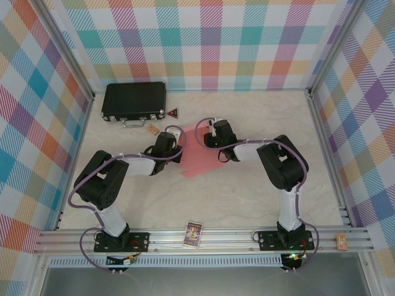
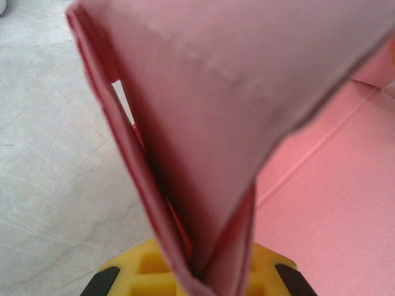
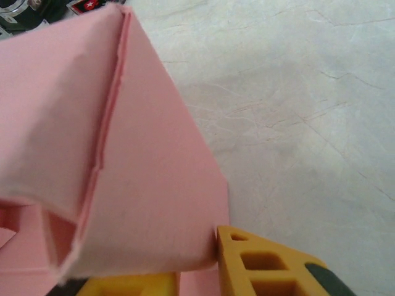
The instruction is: Fold the paper box
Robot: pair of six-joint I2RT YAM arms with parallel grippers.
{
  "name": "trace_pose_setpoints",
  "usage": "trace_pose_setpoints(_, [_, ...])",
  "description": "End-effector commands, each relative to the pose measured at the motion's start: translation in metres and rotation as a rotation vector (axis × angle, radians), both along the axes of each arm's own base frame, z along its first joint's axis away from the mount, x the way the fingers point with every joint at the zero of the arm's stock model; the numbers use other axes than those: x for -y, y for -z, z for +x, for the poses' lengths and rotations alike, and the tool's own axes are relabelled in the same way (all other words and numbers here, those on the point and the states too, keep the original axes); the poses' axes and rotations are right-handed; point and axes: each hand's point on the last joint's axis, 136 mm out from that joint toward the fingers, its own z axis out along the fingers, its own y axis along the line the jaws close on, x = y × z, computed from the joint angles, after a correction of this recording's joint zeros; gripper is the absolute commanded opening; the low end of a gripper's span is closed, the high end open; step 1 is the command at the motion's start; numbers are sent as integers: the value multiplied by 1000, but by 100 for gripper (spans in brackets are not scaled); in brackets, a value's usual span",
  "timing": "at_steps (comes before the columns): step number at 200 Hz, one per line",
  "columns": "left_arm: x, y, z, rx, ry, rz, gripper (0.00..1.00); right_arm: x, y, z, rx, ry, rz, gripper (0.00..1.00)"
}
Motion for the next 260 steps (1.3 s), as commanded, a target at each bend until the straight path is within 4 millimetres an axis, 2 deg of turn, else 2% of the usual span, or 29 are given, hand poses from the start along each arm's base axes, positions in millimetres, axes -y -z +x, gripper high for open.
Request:
trace_pose_setpoints(1, [16, 10, -21, -52, 104, -14, 3, -10, 13, -5, -51, -4, 24, 17])
trace_pose_setpoints(86, [21, 11, -21, -62, 126, -17, 2, -22, 25, -10, -54, 33, -139, 14])
trace_pose_setpoints(146, [21, 13, -21, -72, 124, -14, 2, -5, 34, -11, -74, 78, -380, 15])
trace_pose_setpoints(260, [21, 14, -19, -73, 121, -10, 3, -5, 38, -9, -55, 76, -639, 13])
